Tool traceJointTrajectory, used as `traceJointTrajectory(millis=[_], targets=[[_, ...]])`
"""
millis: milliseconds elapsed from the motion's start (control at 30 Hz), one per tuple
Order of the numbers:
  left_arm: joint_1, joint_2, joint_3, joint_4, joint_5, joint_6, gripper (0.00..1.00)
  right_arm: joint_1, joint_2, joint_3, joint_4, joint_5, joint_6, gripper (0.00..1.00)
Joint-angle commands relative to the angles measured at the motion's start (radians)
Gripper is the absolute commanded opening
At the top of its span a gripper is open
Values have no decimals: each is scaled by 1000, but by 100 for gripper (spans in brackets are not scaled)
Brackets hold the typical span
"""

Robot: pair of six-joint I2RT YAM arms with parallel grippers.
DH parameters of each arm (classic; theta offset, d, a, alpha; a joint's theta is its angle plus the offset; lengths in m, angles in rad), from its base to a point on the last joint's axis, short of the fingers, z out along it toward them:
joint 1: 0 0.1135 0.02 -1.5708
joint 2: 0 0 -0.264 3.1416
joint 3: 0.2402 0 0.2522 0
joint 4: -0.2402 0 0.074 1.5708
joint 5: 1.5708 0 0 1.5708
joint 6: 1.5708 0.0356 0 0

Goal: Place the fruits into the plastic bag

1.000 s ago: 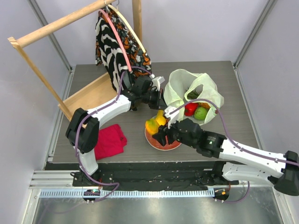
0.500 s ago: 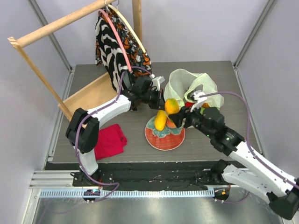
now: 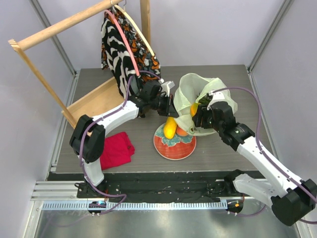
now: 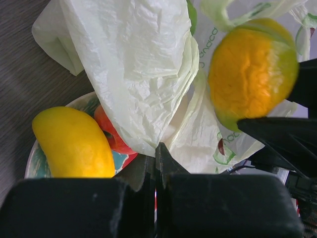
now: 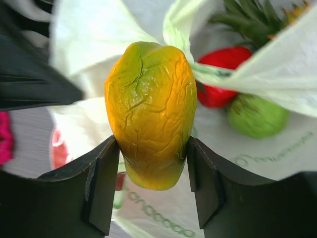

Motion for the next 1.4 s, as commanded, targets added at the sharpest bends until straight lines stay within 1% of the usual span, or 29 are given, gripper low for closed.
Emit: traceJointTrajectory(millis=[0,200,367,467,600,667,700,767,800,867,933,1033,1167,1267,1300,1333,1367], targets=[[1,-52,19,19,14,3,0,-16,33,87,-125,151,-26,1],[1,-52,21,19,12,5,0,-50,112,102,-176,208,-37,1],[1,-49,19,16,14,5,0,-118,201,162,-236,253,-67,1],[1,-50,21,16,12,6,0,-171,241,189,-244,277,-86,1],[-1,-52,23,10,8,12,0,-211,259,203,-235,294,-96,1],[1,-55,23,10,8,11,0,-211,276,197,-218,268,-93,1],[1,-53,23,10,8,11,0,-213,284,189,-210,223,-87,1],[1,-50,23,10,8,11,0,-211,311,168,-181,179,-67,1],[1,-52,24,10,8,9,0,-211,319,160,-170,120,-60,1],[1,-50,23,10,8,9,0,-211,331,128,-124,54,-37,2],[1,-48,23,9,8,11,0,-211,339,104,-94,6,-15,3],[1,-45,23,10,8,9,0,-208,368,76,-66,-22,6,5],[1,-45,24,9,6,9,0,-207,419,77,-96,29,6,7],[1,-44,24,9,8,11,0,-205,422,77,-90,29,2,18],[1,-44,24,7,8,11,0,-205,416,77,-87,30,2,26],[1,-44,24,7,8,11,0,-205,414,77,-84,30,0,31],[1,-41,24,7,8,12,0,-207,405,77,-81,29,0,41]])
